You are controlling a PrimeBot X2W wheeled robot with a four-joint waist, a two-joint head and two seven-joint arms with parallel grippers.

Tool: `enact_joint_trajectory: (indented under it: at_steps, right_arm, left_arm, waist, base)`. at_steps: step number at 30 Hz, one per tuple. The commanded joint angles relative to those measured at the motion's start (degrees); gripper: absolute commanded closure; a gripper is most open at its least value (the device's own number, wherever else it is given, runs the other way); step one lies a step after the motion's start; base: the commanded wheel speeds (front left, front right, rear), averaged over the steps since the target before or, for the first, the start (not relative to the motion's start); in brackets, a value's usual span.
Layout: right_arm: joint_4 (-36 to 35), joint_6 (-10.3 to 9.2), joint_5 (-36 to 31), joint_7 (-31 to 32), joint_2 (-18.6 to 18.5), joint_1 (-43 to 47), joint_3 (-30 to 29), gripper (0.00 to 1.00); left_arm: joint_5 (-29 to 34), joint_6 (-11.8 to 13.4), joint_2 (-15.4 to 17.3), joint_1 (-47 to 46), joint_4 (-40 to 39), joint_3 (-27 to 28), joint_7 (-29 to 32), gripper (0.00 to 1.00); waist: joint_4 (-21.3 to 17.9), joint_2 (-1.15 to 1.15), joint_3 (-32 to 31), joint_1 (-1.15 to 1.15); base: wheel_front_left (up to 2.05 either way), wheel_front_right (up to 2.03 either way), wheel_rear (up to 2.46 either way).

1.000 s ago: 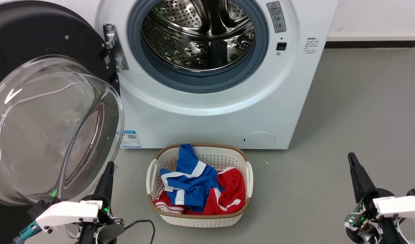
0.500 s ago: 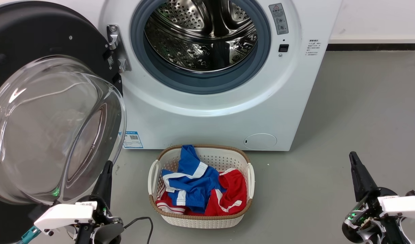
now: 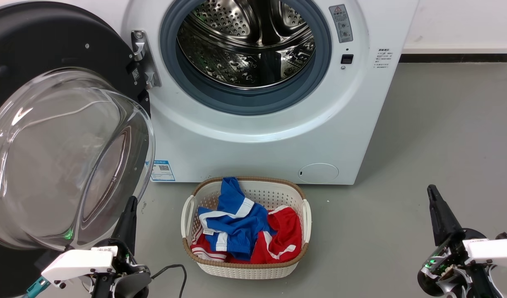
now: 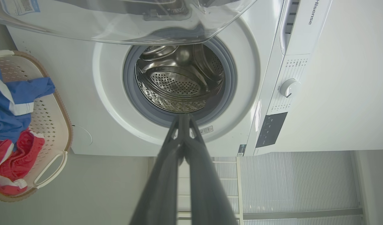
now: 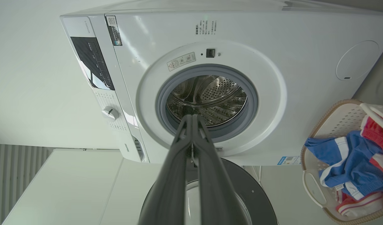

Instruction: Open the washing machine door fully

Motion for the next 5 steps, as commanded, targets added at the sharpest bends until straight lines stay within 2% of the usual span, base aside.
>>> enact_joint_trajectory:
  at_steps: [1, 5]
  right_arm:
    - [0.0, 0.00, -0.2, 0.2, 0.1, -0.6, -0.1, 1.00]
    - [0.0, 0.01, -0.2, 0.3, 0.2, -0.6, -0.2, 1.00]
  left_arm:
    - [0.2, -0.2, -0.1, -0.5, 0.1, 0.2, 0.2, 1.00]
    - [0.3, -0.2, -0.1, -0.5, 0.1, 0.2, 0.2, 1.00]
  waist:
    - [0.0, 0.00, 0.0, 0.00]
    - [0.0, 0.00, 0.0, 0.00]
  base:
    - [0.00, 0.00, 0.00]
    - [0.00, 0.00, 0.00]
